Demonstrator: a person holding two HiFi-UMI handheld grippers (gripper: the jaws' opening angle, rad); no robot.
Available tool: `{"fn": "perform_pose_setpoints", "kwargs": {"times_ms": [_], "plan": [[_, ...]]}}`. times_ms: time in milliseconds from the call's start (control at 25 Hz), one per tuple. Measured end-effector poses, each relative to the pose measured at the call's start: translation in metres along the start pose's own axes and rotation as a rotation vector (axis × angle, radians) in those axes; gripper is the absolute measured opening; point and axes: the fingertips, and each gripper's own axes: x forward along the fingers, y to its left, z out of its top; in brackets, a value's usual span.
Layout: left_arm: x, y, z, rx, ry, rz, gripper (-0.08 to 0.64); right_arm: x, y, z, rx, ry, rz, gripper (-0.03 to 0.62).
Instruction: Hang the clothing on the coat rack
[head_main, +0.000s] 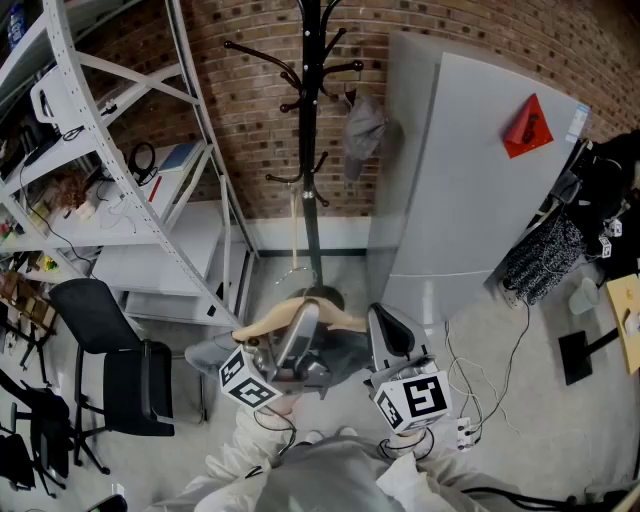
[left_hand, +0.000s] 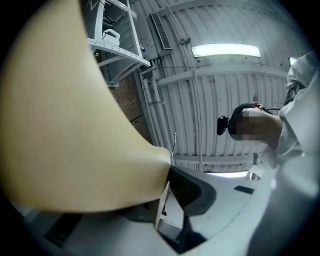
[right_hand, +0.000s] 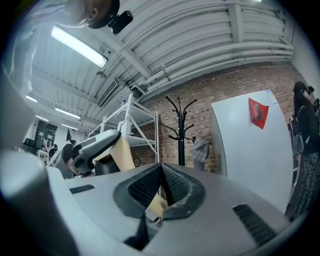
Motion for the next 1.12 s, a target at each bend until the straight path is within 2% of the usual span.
{"fn": "perform_pose_setpoints", "kwargs": {"times_ms": [760,1120], "plan": [[0.005,0.017,-0.017,0.020,-0.023,0.053,0.094,-0.001,-0.027,-0.012,0.029,0.008,0.071,0.023],[0.031,0.037,-0.019,0.005,-0.021,0.022,0.094,0.018,-0.048,-0.013,0.041,-0.008,0.057,0.023]]}}
